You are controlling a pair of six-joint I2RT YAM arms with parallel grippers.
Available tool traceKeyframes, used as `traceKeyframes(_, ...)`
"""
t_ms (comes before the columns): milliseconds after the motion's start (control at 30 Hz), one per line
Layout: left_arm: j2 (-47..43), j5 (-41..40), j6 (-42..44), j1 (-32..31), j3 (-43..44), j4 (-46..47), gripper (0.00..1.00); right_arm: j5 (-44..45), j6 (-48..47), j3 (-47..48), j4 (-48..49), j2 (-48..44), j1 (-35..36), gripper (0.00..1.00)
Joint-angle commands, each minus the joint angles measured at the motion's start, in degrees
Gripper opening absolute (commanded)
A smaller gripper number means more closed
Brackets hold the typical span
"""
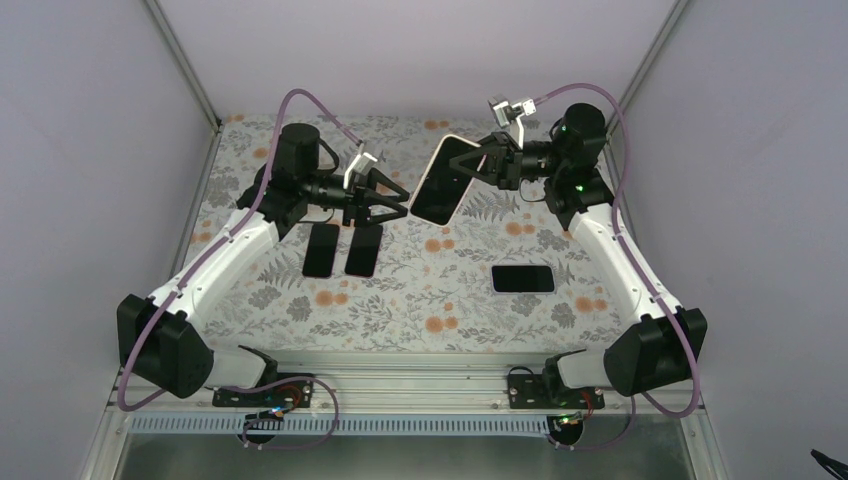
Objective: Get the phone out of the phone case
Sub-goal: Remove the phone case from the phone.
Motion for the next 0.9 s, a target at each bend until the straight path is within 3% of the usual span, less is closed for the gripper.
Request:
traceKeyframes(0,-1.4,3.2,-2.2,-0.1,-1.2,3.7,0.48,1.1,0.5,-0.2,1.9,-1.4,-0.4,0.04)
traceKeyframes(233,-1.0,1.1,-2.9,-0.2,-1.5,4.5,0.47,0.8,0.5,-0.4,1.9,-1.7,-0.5,0.04)
traceKeyframes(633,0.9,-12.7,-1.7,0.3,-1.1,1.5,0.34,-0.9,3.1,-1.0,4.8,-2.2,-0.4,0.04)
traceKeyframes(867,1.8,-14.9,-2.7,0.6,-1.2,2.1,0.32,-2.5,6.9,-2.3,9.5,-2.5,0.3,0.04)
